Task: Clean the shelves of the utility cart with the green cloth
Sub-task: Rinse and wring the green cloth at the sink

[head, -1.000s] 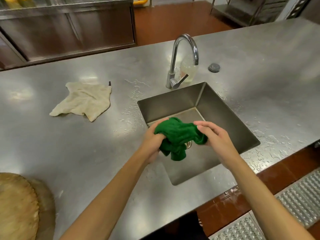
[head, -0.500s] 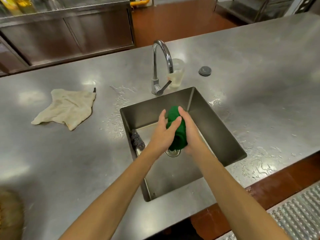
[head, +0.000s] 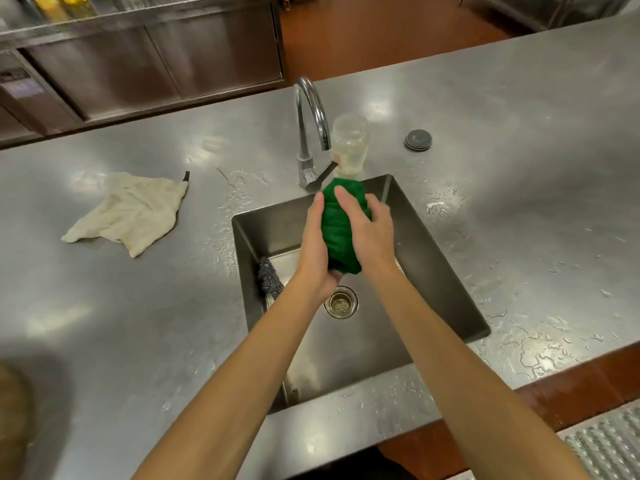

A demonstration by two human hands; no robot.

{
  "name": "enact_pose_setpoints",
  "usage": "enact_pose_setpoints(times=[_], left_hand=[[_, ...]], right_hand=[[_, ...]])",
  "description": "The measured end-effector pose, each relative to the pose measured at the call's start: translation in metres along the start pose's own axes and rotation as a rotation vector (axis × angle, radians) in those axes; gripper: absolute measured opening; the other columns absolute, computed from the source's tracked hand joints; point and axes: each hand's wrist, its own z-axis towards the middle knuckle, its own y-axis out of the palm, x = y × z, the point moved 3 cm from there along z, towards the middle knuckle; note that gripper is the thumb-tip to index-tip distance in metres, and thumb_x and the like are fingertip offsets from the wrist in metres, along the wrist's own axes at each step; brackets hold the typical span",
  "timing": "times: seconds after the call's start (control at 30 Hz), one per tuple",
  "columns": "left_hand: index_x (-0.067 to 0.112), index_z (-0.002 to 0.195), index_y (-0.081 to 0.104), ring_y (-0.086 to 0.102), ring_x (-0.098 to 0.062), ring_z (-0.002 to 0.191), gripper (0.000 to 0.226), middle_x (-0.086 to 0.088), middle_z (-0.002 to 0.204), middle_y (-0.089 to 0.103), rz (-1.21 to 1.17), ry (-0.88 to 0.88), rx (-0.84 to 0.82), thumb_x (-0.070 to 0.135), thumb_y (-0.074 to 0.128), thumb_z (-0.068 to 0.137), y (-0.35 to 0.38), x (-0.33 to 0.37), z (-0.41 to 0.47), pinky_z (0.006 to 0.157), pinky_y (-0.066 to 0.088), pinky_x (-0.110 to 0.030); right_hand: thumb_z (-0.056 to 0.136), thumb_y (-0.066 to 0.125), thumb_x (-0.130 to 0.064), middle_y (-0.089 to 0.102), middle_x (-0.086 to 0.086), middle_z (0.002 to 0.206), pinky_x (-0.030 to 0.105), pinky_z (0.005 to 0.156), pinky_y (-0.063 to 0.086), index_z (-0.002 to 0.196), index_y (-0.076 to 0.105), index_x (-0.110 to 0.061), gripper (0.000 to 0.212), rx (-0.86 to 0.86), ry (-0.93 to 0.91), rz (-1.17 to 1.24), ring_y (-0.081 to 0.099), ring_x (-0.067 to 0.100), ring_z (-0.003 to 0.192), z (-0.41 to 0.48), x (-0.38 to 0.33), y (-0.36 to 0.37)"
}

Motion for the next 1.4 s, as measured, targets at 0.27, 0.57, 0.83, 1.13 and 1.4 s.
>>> enact_pose_setpoints(times=[0.27,0.57,0.83,1.13,1.4], left_hand=[[0.018,0.107,0.073,0.072,-0.027,0.101,0.031,-0.011,0.106,0.075,0.256,0.138,0.127,0.04,0.064,0.087,0.02,0.023,0.022,0.09,0.058,-0.049],[0.024,0.089,0.077,0.073,-0.014,0.086,0.04,0.002,0.089,0.077,0.435,0.321,0.221,0.062,0.066,0.082,0.039,0.034,0.032,0.083,0.061,-0.035],[0.029,0.051,0.061,0.061,-0.013,0.064,0.043,0.009,0.058,0.062,0.509,0.44,0.3,0.052,0.065,0.087,0.035,0.034,0.041,0.066,0.049,-0.03],[0.021,0.07,0.063,0.062,-0.013,0.069,0.038,0.004,0.071,0.065,0.499,0.397,0.29,0.058,0.061,0.078,0.034,0.025,0.042,0.068,0.053,-0.033],[0.029,0.125,0.065,0.068,-0.021,0.113,0.063,-0.002,0.122,0.071,0.042,0.174,0.14,0.073,0.06,0.08,0.022,-0.004,0.03,0.087,0.059,-0.046]], right_hand=[[0.087,0.063,-0.039,0.06,-0.002,0.123,0.029,0.089,0.053,0.138,0.047,-0.027,0.055,-0.129,-0.106,0.038,0.062,0.011,0.108,0.027,-0.019,-0.008],[0.085,0.069,-0.044,0.074,0.002,0.087,0.042,0.085,0.058,0.092,0.072,-0.017,0.028,0.042,-0.033,0.155,0.072,0.017,0.085,0.039,-0.026,-0.002],[0.087,0.06,-0.034,0.069,0.0,0.073,0.03,0.067,0.052,0.08,0.068,-0.012,0.024,0.105,0.007,0.105,0.067,0.014,0.073,0.038,-0.024,-0.005],[0.083,0.06,-0.028,0.066,0.001,0.071,0.036,0.069,0.055,0.074,0.064,-0.013,0.019,0.134,0.012,0.059,0.066,0.019,0.073,0.042,-0.021,-0.008],[0.092,0.059,-0.033,0.066,-0.003,0.106,0.035,0.087,0.054,0.112,0.062,-0.022,0.023,0.278,0.041,0.243,0.063,0.012,0.099,0.035,-0.014,-0.011]])
